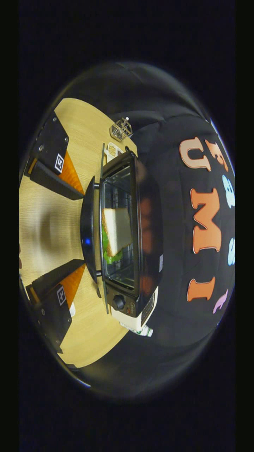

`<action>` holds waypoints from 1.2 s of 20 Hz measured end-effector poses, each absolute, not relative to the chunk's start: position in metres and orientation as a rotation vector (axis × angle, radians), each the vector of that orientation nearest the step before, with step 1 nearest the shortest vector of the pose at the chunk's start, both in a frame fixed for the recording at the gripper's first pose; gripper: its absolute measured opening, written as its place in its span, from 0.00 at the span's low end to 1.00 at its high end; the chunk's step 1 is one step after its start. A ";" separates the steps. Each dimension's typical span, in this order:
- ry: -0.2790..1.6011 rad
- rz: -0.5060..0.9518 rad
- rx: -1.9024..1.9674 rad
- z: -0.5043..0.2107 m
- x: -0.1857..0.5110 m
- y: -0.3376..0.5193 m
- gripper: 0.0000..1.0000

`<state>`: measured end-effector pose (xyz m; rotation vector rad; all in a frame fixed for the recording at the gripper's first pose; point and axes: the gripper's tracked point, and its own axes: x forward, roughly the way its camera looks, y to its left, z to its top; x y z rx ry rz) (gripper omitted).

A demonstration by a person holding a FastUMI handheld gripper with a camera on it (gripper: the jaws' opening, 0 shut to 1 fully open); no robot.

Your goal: Open the toaster oven, put the food inside, and close the toaster oven door.

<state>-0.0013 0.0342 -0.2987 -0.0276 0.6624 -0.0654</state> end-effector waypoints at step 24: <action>0.499 -0.105 -0.002 -0.225 0.012 0.003 1.00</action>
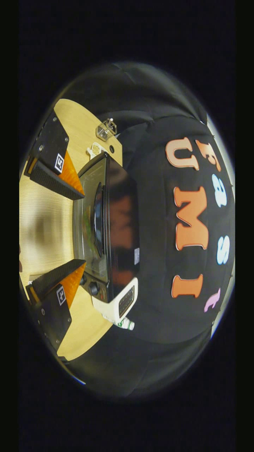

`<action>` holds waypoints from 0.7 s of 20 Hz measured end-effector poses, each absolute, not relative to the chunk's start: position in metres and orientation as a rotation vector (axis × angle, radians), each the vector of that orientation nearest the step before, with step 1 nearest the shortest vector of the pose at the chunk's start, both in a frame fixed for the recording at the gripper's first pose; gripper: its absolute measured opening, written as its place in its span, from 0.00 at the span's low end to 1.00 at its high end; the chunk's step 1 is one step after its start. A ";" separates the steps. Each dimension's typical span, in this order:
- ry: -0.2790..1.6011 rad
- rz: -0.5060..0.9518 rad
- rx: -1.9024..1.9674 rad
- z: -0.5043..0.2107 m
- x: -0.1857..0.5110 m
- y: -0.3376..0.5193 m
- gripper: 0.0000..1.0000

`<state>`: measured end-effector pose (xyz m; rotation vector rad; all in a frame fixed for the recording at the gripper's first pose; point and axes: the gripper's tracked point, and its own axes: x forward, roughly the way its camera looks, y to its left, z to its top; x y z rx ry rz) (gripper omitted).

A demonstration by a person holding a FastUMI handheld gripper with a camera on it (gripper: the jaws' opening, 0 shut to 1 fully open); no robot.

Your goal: Open the toaster oven, put the food inside, and close the toaster oven door.

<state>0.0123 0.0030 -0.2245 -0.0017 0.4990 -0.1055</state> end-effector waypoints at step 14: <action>0.193 -0.251 0.001 -0.061 -0.046 -0.062 0.99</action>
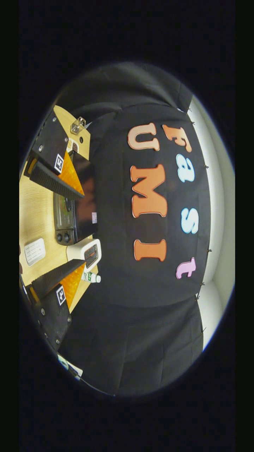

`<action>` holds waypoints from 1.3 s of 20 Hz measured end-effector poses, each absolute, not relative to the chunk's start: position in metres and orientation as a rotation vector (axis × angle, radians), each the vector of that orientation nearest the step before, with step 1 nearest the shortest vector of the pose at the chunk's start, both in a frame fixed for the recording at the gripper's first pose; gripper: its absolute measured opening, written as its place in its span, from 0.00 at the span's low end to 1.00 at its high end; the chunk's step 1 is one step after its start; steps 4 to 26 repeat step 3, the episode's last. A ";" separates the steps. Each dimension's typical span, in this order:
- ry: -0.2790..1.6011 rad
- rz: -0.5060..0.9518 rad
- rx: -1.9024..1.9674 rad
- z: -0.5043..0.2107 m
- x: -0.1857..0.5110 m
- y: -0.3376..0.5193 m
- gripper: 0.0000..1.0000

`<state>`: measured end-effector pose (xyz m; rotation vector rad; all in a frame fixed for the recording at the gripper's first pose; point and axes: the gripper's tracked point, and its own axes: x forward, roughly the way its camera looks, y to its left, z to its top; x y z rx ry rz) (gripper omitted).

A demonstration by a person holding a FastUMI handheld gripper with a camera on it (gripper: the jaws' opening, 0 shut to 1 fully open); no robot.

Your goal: Open the toaster oven, put the food inside, and close the toaster oven door.

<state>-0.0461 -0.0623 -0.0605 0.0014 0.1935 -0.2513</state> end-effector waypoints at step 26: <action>0.164 -0.256 -0.022 -0.048 -0.047 -0.060 0.99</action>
